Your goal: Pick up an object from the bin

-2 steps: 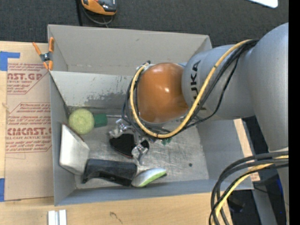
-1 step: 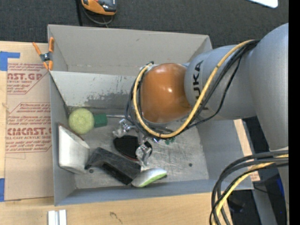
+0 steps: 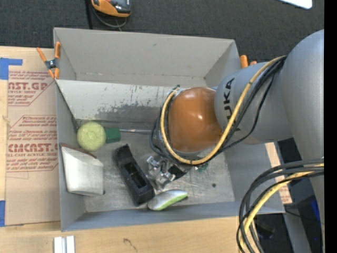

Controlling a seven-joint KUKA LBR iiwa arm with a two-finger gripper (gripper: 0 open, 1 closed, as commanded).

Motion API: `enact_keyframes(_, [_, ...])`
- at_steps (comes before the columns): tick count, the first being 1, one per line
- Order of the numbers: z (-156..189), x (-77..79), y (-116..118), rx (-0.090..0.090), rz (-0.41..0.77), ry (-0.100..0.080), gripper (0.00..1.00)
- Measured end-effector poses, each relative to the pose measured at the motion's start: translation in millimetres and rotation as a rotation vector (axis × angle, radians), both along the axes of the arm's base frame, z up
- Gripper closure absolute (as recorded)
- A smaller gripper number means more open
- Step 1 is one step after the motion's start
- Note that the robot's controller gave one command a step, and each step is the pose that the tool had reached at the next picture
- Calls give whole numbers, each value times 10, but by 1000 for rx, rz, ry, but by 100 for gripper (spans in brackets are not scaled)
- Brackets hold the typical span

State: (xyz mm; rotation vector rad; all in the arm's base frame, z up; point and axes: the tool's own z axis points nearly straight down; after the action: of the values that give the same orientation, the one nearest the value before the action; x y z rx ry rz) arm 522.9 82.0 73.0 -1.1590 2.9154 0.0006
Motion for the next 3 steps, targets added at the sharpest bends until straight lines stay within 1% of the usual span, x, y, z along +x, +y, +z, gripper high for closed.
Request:
enact_keyframes(1, [0,0,0,0,0,0,100])
enact_keyframes(2, [8,-63,-22,4,195,-10,100])
enact_keyframes(3, [11,-173,41,-3,552,-10,100])
